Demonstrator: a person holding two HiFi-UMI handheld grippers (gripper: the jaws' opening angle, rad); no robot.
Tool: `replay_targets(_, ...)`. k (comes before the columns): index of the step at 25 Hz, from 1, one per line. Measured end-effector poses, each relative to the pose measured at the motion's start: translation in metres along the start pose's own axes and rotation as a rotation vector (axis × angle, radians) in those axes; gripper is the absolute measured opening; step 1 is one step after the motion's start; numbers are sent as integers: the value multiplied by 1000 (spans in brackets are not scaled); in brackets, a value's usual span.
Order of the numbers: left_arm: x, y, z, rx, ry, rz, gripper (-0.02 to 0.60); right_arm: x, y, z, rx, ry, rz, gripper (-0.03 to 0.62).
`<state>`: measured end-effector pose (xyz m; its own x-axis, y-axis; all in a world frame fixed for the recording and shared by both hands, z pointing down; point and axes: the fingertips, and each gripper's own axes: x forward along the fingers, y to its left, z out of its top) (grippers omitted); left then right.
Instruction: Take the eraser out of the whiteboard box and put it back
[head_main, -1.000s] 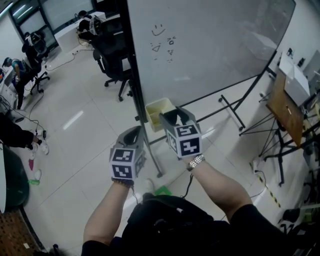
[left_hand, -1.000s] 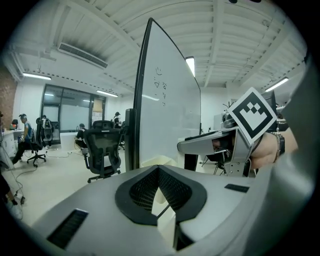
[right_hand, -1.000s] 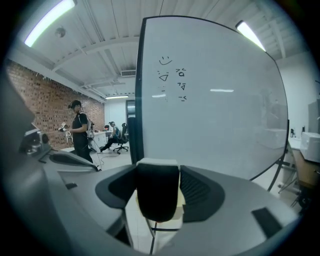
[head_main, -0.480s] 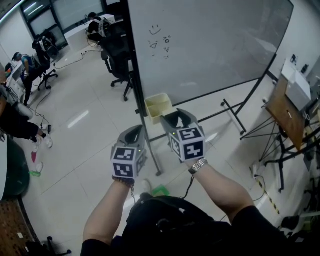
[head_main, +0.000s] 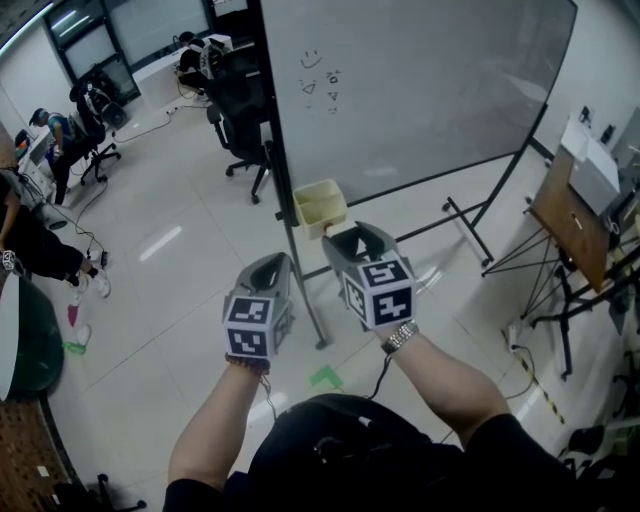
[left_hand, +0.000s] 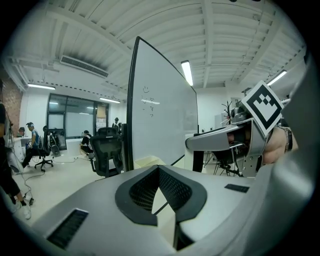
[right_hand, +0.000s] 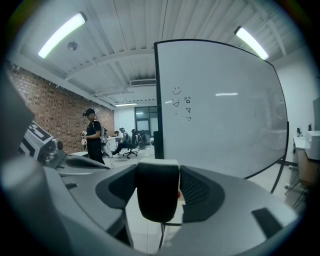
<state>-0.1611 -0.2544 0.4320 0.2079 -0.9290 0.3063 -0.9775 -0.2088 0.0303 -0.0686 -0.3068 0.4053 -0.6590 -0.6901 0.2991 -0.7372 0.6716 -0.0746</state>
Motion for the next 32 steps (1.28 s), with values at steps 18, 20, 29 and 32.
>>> replay_targets(18, -90, -3, -21, 50, -7, -125, 0, -67, 91, -13, 13, -12, -101, 291)
replay_targets(20, -103, -2, -26, 57, -6, -137, 0, -75, 103, -16, 14, -13, -108, 291)
replay_targets(29, -145, -3, -42, 72, -7, -184, 0, -99, 143, -31, 24, -9, -133, 291)
replay_targets(32, -154, -5, -45, 75, -8, -197, 0, -104, 152, -32, 24, -11, -136, 290)
